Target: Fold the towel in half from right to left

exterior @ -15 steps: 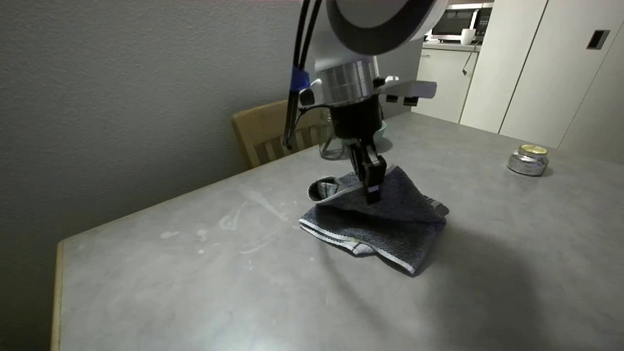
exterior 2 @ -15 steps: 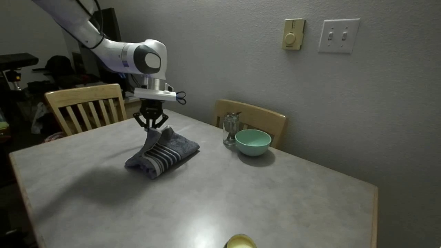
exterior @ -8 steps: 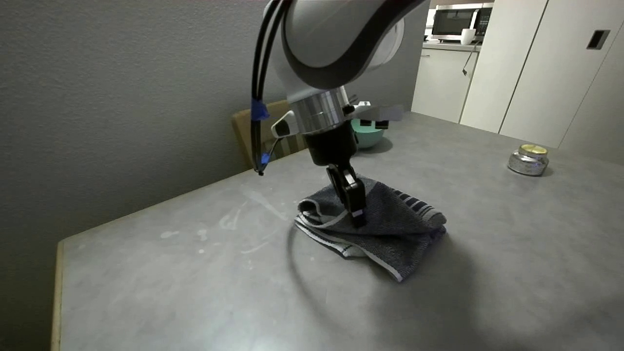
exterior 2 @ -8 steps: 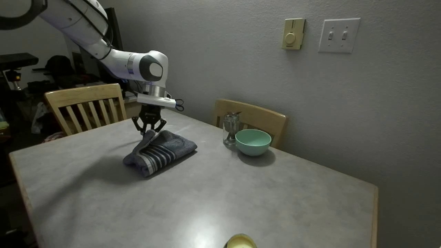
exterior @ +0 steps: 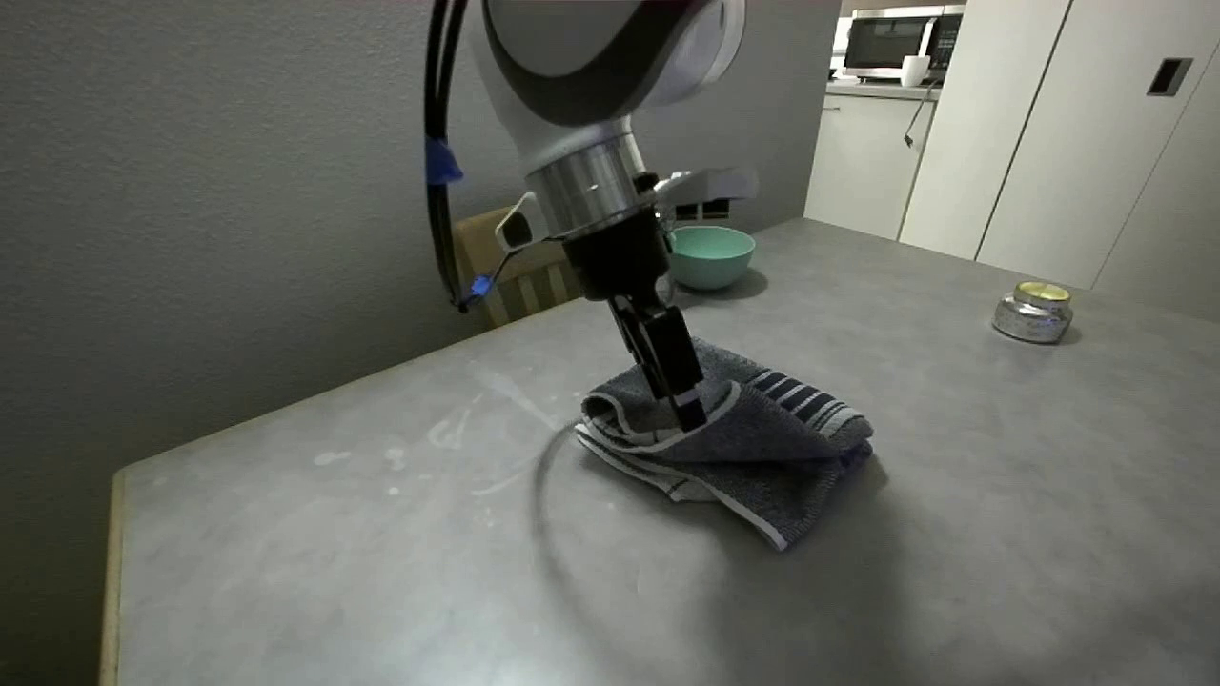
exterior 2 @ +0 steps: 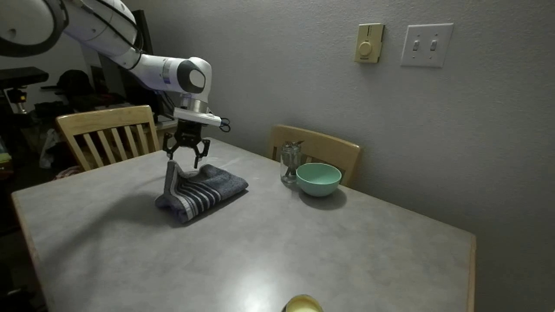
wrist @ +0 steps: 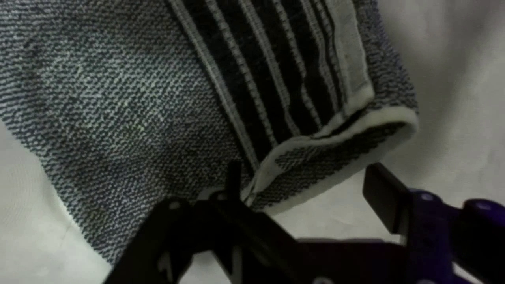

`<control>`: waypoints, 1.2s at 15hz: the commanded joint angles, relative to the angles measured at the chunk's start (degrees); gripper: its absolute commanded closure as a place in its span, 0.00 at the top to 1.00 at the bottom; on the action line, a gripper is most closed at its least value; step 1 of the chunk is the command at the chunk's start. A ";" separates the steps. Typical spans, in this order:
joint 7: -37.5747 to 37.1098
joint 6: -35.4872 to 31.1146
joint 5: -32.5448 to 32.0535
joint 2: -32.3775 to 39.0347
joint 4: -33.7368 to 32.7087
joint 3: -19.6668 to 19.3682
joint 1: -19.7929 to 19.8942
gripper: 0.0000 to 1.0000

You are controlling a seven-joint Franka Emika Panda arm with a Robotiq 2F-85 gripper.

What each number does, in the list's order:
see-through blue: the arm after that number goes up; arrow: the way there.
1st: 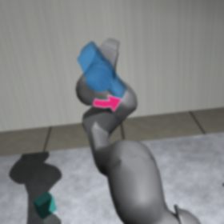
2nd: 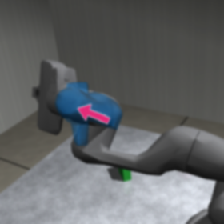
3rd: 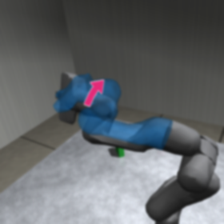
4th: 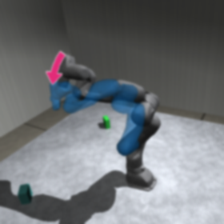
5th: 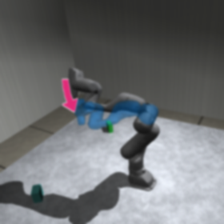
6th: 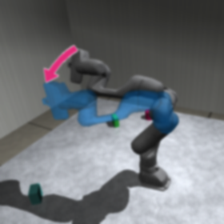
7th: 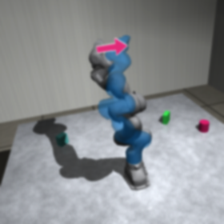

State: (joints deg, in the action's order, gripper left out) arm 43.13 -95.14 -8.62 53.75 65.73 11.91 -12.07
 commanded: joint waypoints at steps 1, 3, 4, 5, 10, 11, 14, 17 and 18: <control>-0.72 4.31 -1.23 -1.39 -2.96 -0.67 -1.72 1.00; -1.43 4.79 -1.53 -2.89 -2.91 -0.85 -2.18 1.00; -1.87 4.79 -1.60 -3.39 -2.97 -0.94 -2.40 1.00; -2.37 4.56 -1.70 -4.03 -2.79 -1.03 -2.52 1.00; -4.71 4.40 -2.64 -6.86 -1.64 -1.59 -3.01 1.00; -5.22 4.73 -2.98 -7.28 -1.73 -1.67 -3.13 1.00; -6.27 5.88 -4.19 -7.86 -1.99 -1.84 -3.43 1.00; -6.08 5.51 -3.67 -6.49 -3.48 -0.94 -2.84 1.00; -6.17 5.54 -3.72 -6.56 -3.49 -0.94 -2.85 1.00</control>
State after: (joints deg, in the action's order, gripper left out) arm 36.96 -89.61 -12.34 47.19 62.25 10.97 -14.93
